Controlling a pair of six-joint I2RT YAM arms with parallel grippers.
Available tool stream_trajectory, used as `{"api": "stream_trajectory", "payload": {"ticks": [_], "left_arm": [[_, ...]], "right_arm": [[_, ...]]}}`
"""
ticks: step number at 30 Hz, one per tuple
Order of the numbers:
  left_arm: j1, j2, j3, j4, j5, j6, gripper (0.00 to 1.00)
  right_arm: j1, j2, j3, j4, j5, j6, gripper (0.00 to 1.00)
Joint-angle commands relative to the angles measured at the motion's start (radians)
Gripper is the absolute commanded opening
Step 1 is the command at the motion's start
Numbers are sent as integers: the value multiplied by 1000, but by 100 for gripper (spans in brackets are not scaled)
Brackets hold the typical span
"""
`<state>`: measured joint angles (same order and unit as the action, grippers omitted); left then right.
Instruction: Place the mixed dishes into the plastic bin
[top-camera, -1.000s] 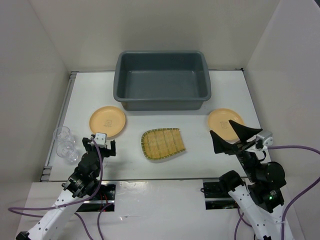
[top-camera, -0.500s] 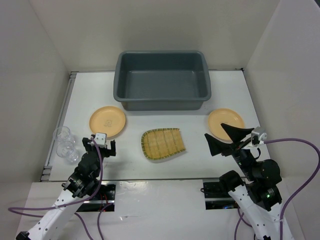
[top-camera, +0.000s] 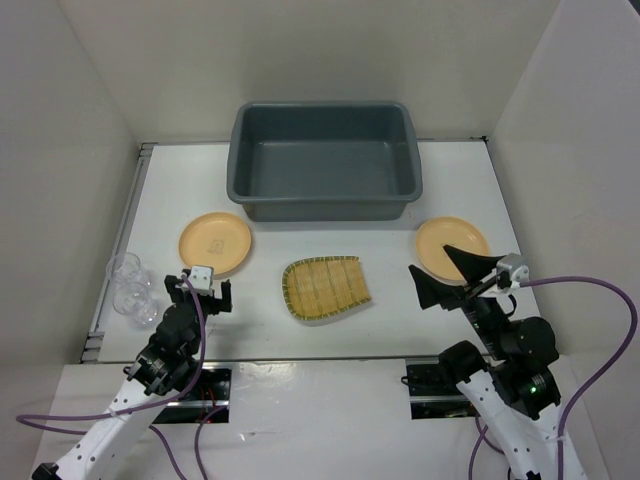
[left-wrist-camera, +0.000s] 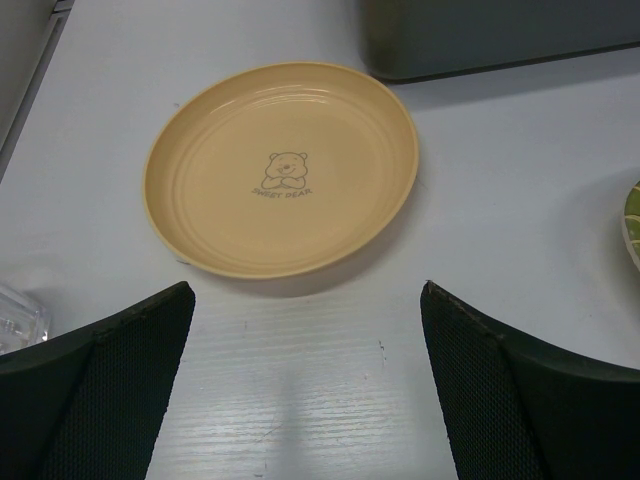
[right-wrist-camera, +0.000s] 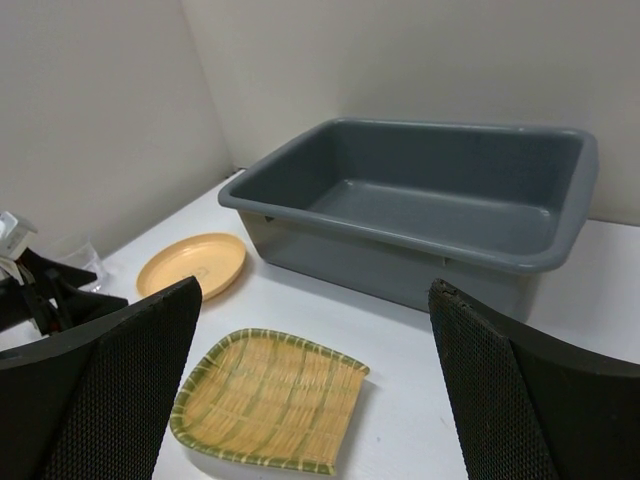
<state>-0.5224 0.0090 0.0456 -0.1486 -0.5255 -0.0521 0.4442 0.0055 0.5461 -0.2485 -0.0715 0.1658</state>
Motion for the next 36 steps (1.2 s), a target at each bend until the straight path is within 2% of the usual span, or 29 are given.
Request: {"api": "stream_trajectory", "payload": {"ticks": [1, 28, 31, 36], "left_arm": [[4, -133, -49, 46, 9, 15, 100], [4, -133, -49, 46, 9, 15, 100], [4, -133, -49, 46, 9, 15, 100], [4, -133, -49, 46, 9, 15, 100]], "right_arm": [[-6, -48, -20, 38, 22, -17, 98], [-6, -48, -18, 37, 32, -69, 98], [-6, -48, -18, 119, 32, -69, 98], [-6, -48, 0, 75, 96, 43, 98]]}}
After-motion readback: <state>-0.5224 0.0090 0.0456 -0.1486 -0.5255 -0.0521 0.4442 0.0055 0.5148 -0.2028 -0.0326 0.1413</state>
